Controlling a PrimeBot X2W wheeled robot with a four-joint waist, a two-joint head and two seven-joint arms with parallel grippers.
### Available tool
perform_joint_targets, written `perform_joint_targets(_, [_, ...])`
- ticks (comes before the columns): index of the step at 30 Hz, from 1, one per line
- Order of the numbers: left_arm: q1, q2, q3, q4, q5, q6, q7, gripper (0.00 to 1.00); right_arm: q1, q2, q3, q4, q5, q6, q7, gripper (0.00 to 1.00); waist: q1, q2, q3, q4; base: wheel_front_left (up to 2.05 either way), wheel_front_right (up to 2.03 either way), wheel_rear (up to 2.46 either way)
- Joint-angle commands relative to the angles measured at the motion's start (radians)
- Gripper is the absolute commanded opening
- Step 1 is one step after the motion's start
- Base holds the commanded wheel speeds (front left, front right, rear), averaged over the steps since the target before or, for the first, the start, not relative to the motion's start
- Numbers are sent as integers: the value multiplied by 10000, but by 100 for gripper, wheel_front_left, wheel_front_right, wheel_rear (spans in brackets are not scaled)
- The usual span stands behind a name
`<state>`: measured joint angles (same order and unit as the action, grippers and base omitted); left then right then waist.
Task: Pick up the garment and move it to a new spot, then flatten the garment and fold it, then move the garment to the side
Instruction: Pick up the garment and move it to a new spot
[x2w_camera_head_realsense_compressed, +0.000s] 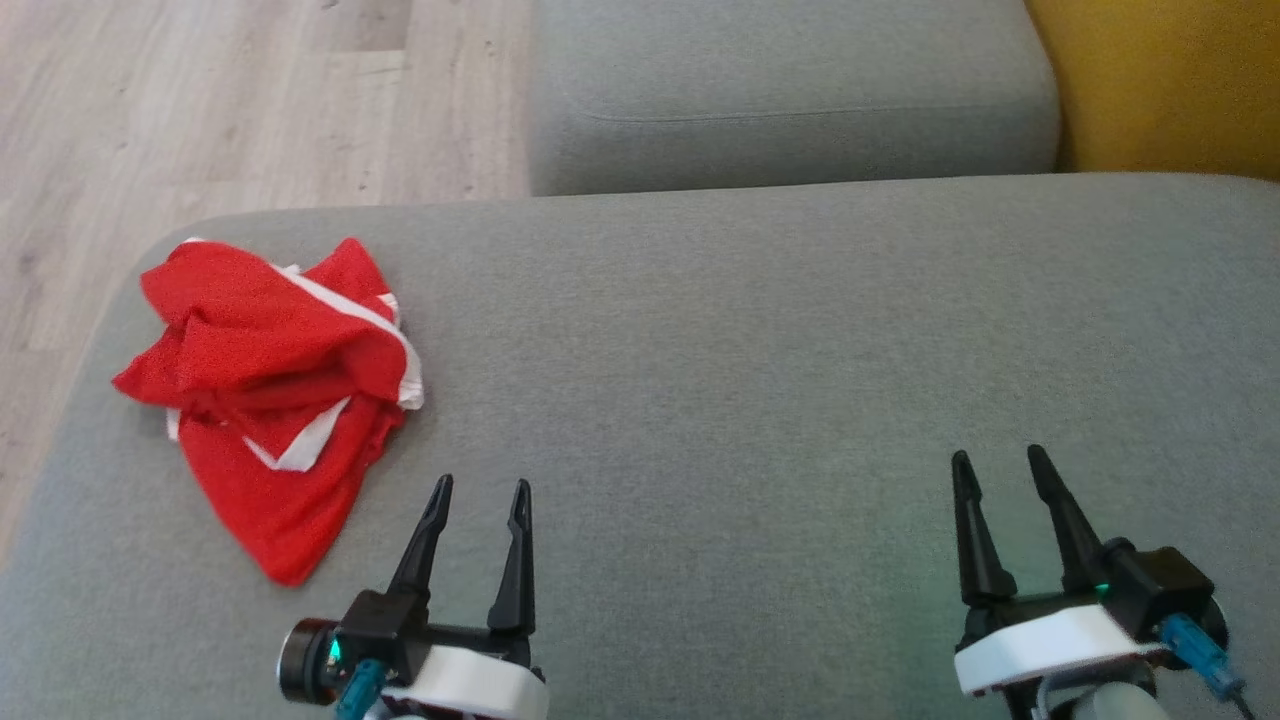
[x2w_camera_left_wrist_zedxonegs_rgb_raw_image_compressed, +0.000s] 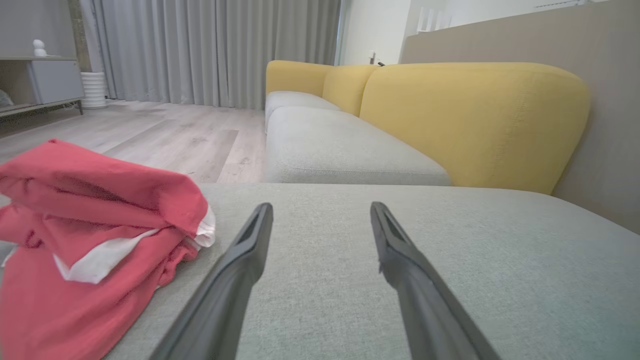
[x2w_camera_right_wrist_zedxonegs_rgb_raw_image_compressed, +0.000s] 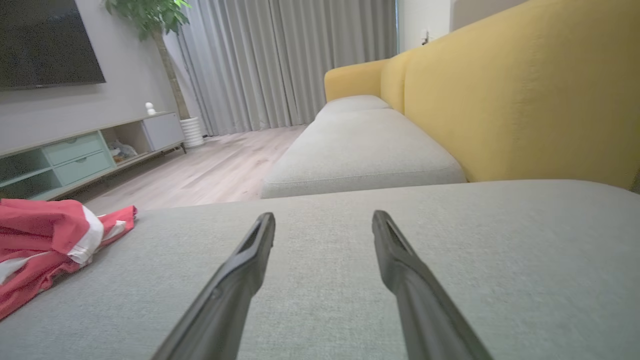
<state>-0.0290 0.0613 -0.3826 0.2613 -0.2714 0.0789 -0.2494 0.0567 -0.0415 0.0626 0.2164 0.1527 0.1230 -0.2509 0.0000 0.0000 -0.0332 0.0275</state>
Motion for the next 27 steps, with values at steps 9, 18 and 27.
perform_joint_targets(9, [-173, -54, 783, -89, 327, 68, -124, 100, -87, -87, 764, -424, 293, 77, -109, 100, 0, 0, -115, 1137, 0, 0, 0])
perform_joint_targets(18, [12, 66, 1275, -75, 500, 176, -124, 100, -17, -87, 1283, -566, 523, 77, -109, 100, 0, 0, -306, 2348, 0, 0, 0])
perform_joint_targets(27, [212, 101, 1452, -87, 600, 137, -124, 100, 154, -87, 1707, -634, 721, 77, -109, 100, 0, 0, -494, 3350, 0, 0, 0])
